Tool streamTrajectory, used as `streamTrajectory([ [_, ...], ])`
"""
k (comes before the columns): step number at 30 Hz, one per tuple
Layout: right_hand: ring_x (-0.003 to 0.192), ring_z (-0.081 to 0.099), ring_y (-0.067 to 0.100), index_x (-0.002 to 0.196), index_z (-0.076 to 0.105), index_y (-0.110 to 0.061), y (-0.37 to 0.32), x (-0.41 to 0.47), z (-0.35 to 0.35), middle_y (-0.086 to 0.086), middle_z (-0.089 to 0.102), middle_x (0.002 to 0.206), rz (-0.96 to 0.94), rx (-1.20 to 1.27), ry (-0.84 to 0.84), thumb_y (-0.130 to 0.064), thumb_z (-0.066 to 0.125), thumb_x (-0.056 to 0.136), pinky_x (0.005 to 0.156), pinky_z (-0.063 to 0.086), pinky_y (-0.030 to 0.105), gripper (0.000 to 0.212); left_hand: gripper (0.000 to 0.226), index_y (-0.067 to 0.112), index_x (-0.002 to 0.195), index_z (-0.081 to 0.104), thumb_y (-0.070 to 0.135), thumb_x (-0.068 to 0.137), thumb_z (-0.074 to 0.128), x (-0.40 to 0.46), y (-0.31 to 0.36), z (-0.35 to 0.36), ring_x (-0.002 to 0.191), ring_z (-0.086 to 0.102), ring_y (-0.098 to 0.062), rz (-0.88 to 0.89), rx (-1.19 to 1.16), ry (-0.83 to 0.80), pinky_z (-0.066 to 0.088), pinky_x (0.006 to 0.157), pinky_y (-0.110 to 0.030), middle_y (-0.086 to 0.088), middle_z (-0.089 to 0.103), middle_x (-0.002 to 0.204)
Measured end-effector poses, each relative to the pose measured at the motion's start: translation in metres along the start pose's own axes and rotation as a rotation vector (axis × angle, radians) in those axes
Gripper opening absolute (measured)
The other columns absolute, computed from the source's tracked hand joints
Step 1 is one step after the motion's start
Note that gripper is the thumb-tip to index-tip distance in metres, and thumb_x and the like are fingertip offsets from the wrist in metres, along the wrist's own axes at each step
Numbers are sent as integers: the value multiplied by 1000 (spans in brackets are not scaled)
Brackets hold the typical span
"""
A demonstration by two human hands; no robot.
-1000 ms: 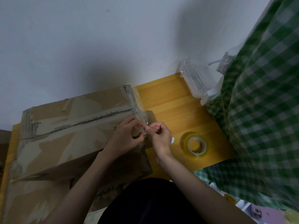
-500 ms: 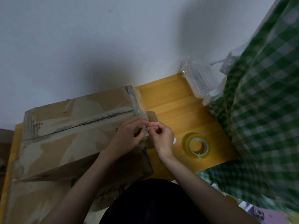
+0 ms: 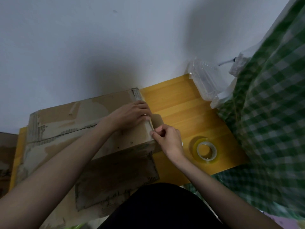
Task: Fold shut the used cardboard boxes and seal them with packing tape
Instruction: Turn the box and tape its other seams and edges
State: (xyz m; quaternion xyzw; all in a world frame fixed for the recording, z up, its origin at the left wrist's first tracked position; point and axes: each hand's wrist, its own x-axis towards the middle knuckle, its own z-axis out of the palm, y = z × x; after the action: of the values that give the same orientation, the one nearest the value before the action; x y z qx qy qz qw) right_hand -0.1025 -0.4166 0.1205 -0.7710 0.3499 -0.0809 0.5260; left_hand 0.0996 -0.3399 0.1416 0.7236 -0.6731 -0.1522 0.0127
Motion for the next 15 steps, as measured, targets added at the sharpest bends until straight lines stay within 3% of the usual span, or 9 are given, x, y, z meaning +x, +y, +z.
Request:
streamTrajectory([
  [2, 69, 61, 13, 76, 63, -14, -5, 5, 0, 1, 67, 74, 0, -47, -55, -29, 78, 87, 59, 44, 28, 24, 51, 19, 120, 66, 53, 101, 32, 2, -7, -3, 127, 49, -20, -7, -31, -10, 45, 102, -42, -1, 64, 123],
  [5, 66, 58, 11, 76, 61, -16, -8, 9, 0, 3, 68, 77, 13, -70, -106, -26, 78, 88, 58, 43, 24, 23, 65, 21, 118, 66, 71, 95, 30, 5, -18, -8, 119, 53, -16, 2, -3, -27, 51, 93, -42, 1, 63, 121],
  [8, 67, 57, 10, 79, 63, -14, -7, 9, 0, 1, 65, 75, 24, -79, -116, -25, 76, 89, 59, 45, 25, 20, 82, 22, 122, 64, 86, 78, 38, 9, -28, -17, 117, 53, -17, -104, 45, -27, 49, 92, -38, 2, 59, 127],
  [11, 69, 61, 12, 76, 59, -18, -7, 8, 2, -3, 62, 72, 31, -86, -108, -24, 74, 91, 58, 46, 24, 22, 86, 20, 125, 63, 86, 71, 50, 17, -34, -20, 131, 41, -19, -131, 94, -34, 36, 102, -35, 0, 55, 132],
  [15, 70, 66, 17, 71, 54, -24, -8, 7, 2, -5, 61, 70, 39, -54, -96, -21, 74, 91, 64, 55, 32, 29, 87, 19, 128, 59, 84, 70, 56, 23, -44, -25, 129, 44, -19, -151, 67, -32, 38, 99, -33, 0, 52, 136],
])
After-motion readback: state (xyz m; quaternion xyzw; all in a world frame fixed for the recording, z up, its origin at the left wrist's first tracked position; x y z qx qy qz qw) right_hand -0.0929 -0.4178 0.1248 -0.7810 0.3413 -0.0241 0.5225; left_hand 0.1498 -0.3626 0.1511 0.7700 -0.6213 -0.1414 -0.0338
